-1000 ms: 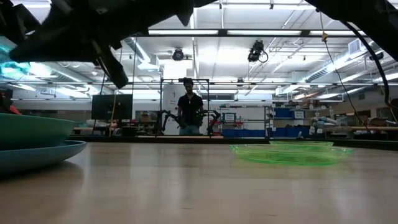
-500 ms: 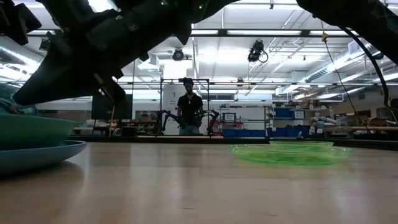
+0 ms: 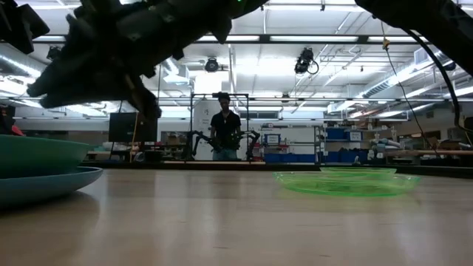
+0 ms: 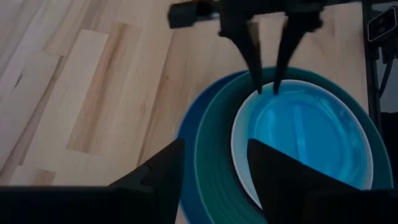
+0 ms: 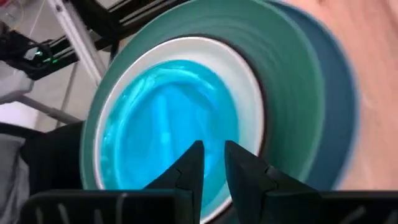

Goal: Stack plastic plates
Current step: Stack the bottom light green plate on top of the light blue plate

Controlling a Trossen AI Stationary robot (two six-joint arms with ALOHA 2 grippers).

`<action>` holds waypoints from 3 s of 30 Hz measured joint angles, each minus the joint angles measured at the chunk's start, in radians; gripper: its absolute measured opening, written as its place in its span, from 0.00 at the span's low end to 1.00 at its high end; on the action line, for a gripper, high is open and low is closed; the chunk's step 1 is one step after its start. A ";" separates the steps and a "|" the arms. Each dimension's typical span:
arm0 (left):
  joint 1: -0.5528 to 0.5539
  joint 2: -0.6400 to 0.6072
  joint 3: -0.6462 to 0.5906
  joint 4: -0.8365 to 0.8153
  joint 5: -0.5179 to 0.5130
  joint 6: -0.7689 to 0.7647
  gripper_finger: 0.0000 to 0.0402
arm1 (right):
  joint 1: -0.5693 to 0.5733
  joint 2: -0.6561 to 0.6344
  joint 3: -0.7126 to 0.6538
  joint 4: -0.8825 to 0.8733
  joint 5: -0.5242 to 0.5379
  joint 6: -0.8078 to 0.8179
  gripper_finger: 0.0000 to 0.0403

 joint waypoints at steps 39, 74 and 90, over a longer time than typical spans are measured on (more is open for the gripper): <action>0.000 0.000 0.000 -0.010 -0.018 0.005 0.45 | -0.112 -0.108 -0.045 -1.097 0.258 -0.704 0.18; 0.000 0.000 0.000 -0.012 -0.018 0.010 0.45 | -0.132 -0.111 -0.233 -1.005 0.170 -0.828 0.27; 0.000 0.000 0.000 -0.012 -0.018 0.009 0.45 | -0.132 -0.109 -0.204 -1.059 0.118 -0.757 0.06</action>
